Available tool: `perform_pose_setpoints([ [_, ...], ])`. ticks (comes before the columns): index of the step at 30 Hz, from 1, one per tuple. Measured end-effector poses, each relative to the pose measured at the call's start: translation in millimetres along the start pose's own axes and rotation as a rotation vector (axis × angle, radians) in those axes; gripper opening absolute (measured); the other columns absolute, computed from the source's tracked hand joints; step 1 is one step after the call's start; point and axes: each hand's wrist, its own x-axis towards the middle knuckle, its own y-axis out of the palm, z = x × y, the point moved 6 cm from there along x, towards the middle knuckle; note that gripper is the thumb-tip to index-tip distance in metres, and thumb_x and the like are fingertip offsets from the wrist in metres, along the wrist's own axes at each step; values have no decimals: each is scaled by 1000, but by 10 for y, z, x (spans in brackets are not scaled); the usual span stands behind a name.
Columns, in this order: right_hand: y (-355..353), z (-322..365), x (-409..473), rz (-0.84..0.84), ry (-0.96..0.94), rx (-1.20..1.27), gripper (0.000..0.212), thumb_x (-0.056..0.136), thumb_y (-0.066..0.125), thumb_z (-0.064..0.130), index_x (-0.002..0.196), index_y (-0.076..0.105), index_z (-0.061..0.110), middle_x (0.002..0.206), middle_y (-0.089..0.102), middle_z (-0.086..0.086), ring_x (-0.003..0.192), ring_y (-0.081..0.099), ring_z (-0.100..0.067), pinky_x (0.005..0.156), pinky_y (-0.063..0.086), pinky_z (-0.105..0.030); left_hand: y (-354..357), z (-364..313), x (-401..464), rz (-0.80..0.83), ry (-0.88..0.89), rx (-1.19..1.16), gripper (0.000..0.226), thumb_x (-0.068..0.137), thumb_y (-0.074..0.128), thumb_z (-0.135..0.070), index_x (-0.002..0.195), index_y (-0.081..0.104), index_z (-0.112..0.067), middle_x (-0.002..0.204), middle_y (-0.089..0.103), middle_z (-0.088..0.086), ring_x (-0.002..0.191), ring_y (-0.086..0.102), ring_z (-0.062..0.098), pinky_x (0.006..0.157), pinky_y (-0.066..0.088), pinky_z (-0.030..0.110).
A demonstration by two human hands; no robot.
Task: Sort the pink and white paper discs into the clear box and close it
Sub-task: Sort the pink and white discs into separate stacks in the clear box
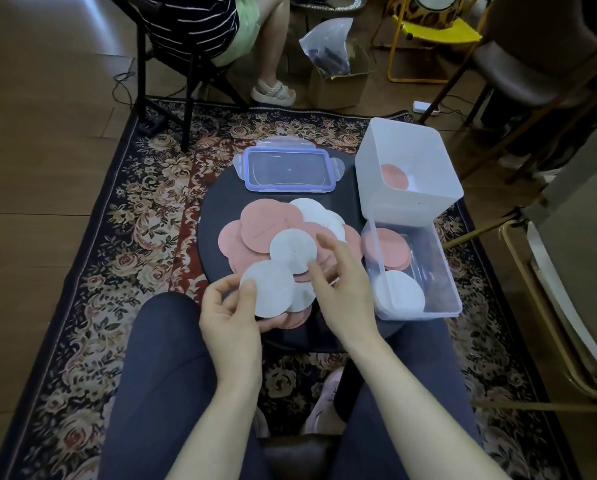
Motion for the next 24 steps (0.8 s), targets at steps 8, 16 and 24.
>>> perform_pose_setpoints([
  [8,238,-6,236,129,-43,-305,71,77,71,30,139,36,27,132,34,11,113,45,-10,72,41,-29,-97,-4,47,10,-50,-23,31,94,53,1,121,61,-14,91,72,-5,87,71,14,55,59,33],
  [16,119,-48,218,3,122,161,21,88,53,2,95,60,20,94,61,12,81,53,-9,71,43,-20,-117,-14,95,-4,-52,-43,26,94,53,0,109,62,-18,95,71,0,92,68,17,53,58,30],
  [24,54,-179,-136,-100,308,450,16,93,59,16,78,55,20,60,53,14,55,44,-7,56,33,-22,-138,-3,56,-95,-20,-85,19,95,52,-2,106,61,-15,90,72,-6,93,69,20,51,57,27],
])
